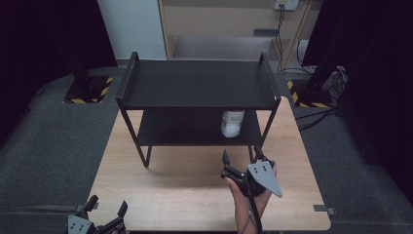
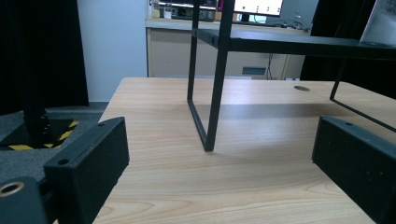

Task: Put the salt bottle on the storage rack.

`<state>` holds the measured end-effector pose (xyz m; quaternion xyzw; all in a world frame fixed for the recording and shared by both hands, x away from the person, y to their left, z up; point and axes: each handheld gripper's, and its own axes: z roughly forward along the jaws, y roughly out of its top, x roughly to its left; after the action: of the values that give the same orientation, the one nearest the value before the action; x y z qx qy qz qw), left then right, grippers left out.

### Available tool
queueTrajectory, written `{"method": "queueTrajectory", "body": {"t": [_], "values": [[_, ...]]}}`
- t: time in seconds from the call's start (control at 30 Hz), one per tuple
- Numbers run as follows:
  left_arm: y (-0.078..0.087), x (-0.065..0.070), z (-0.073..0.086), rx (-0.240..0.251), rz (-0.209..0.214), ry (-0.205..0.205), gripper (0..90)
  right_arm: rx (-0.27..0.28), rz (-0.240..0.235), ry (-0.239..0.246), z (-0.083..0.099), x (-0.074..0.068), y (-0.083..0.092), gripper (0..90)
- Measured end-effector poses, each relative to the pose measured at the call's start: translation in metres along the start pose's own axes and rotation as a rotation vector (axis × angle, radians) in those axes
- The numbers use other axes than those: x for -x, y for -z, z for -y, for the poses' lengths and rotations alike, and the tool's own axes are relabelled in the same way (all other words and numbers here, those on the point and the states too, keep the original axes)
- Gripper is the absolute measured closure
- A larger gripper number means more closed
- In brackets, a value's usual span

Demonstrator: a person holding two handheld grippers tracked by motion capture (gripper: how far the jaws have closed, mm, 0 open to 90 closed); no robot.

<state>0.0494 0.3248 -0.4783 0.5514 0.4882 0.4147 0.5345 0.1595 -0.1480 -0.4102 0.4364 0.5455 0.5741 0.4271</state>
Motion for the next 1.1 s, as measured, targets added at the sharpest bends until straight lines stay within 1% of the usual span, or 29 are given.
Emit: {"method": "queueTrajectory", "body": {"t": [0.07, 0.13, 0.2, 0.3, 0.37, 0.5, 0.6, 0.7, 0.73, 0.93, 1.1], "values": [[-0.001, 0.001, 0.0, 0.002, 0.001, -0.001, 2.7, -0.01, -0.001, 0.005, 0.006, 0.002, 0.006, 5.1], [-0.002, 0.002, -0.001, 0.0, 0.005, -0.004, 2.7, -0.016, -0.007, -0.007, 0.013, 0.006, 0.013, 5.0], [-0.003, 0.004, -0.002, -0.003, 0.009, -0.007, 2.7, -0.017, -0.002, -0.023, 0.02, 0.008, 0.022, 5.0], [-0.005, 0.006, -0.002, -0.006, 0.012, -0.012, 2.7, -0.013, 0.004, -0.025, 0.029, 0.011, 0.033, 5.0], [-0.006, 0.007, -0.003, -0.012, 0.017, -0.019, 2.7, -0.019, 0.008, -0.019, 0.034, 0.014, 0.039, 5.0], [-0.008, 0.01, -0.004, -0.015, 0.019, -0.026, 2.7, -0.023, 0.016, -0.02, 0.044, 0.019, 0.047, 5.1], [-0.009, 0.013, -0.004, -0.015, 0.014, -0.028, 2.7, -0.032, 0.02, -0.029, 0.052, 0.023, 0.052, 5.1], [-0.01, 0.014, -0.004, -0.022, 0.011, -0.033, 2.7, -0.053, 0.022, -0.037, 0.059, 0.027, 0.056, 5.0], [-0.01, 0.014, -0.004, -0.022, 0.008, -0.035, 2.7, -0.056, 0.025, -0.034, 0.061, 0.028, 0.057, 5.1], [-0.012, 0.016, -0.004, -0.028, 0.0, -0.043, 2.8, -0.069, 0.04, -0.053, 0.078, 0.039, 0.067, 5.6], [-0.013, 0.016, -0.004, -0.03, -0.006, -0.049, 2.8, -0.073, 0.047, -0.042, 0.086, 0.049, 0.077, 6.4]]}}
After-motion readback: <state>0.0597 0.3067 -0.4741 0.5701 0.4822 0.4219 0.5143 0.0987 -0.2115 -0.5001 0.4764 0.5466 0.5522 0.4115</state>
